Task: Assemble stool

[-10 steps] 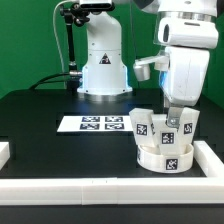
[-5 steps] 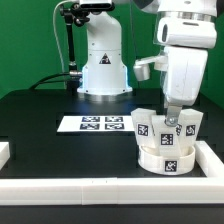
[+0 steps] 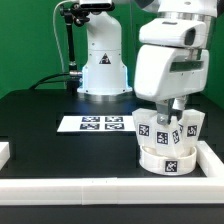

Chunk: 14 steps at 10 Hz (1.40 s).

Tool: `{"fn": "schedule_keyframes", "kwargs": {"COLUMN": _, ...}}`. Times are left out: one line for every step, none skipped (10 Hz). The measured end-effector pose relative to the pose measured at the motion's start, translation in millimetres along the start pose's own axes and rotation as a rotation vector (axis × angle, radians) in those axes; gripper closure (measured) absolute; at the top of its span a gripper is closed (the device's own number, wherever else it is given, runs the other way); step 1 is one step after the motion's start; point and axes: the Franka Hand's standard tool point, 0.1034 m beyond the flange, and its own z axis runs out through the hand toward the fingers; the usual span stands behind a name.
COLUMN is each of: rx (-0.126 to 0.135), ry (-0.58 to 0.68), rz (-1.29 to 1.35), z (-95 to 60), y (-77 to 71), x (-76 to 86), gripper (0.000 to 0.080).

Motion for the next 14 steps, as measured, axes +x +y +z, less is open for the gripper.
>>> {"fn": "schedule_keyframes", "kwargs": {"rx": 0.01, "ry": 0.004, "rz": 0.095, "z": 0.1, "y": -0.5, "x": 0.0, "gripper": 0.0465}}
{"fn": "schedule_keyframes", "kwargs": {"rx": 0.017, "ry": 0.009, "rz": 0.18, "z": 0.2, "y": -0.9, "x": 0.3, "gripper": 0.0465}}
{"fn": "schedule_keyframes", "kwargs": {"rx": 0.021, "ry": 0.012, "rz": 0.274, "z": 0.2, "y": -1.7, "x": 0.9, "gripper": 0.0465}}
{"fn": "schedule_keyframes", "kwargs": {"rx": 0.019, "ry": 0.02, "rz": 0.348, "z": 0.1, "y": -3.0, "x": 2.8, "gripper": 0.0465}}
{"fn": "schedule_keyframes", "kwargs": {"rx": 0.022, "ry": 0.02, "rz": 0.424, "z": 0.0, "y": -3.2, "x": 3.1, "gripper": 0.0465}}
{"fn": "schedule_keyframes", "kwargs": {"rx": 0.023, "ry": 0.02, "rz": 0.481, "z": 0.0, "y": -3.4, "x": 3.3, "gripper": 0.0465}}
{"fn": "schedule_keyframes", "kwargs": {"rx": 0.023, "ry": 0.019, "rz": 0.514, "z": 0.0, "y": -3.5, "x": 3.4, "gripper": 0.0465}}
{"fn": "schedule_keyframes", "kwargs": {"rx": 0.031, "ry": 0.02, "rz": 0.602, "z": -0.1, "y": -4.3, "x": 4.0, "gripper": 0.0465}}
{"fn": "schedule_keyframes", "kwargs": {"rx": 0.036, "ry": 0.021, "rz": 0.677, "z": -0.1, "y": -5.0, "x": 4.5, "gripper": 0.0465}}
{"fn": "schedule_keyframes", "kwargs": {"rx": 0.042, "ry": 0.021, "rz": 0.742, "z": -0.1, "y": -5.5, "x": 4.9, "gripper": 0.0464}}
{"fn": "schedule_keyframes", "kwargs": {"rx": 0.045, "ry": 0.021, "rz": 0.777, "z": -0.1, "y": -5.9, "x": 5.2, "gripper": 0.0464}}
{"fn": "schedule_keyframes", "kwargs": {"rx": 0.054, "ry": 0.021, "rz": 0.865, "z": -0.2, "y": -7.0, "x": 6.1, "gripper": 0.0464}}
{"fn": "schedule_keyframes", "kwargs": {"rx": 0.059, "ry": 0.02, "rz": 0.934, "z": -0.2, "y": -7.9, "x": 6.7, "gripper": 0.0464}}
{"fn": "schedule_keyframes", "kwargs": {"rx": 0.064, "ry": 0.019, "rz": 0.993, "z": -0.3, "y": -8.6, "x": 7.3, "gripper": 0.0464}}
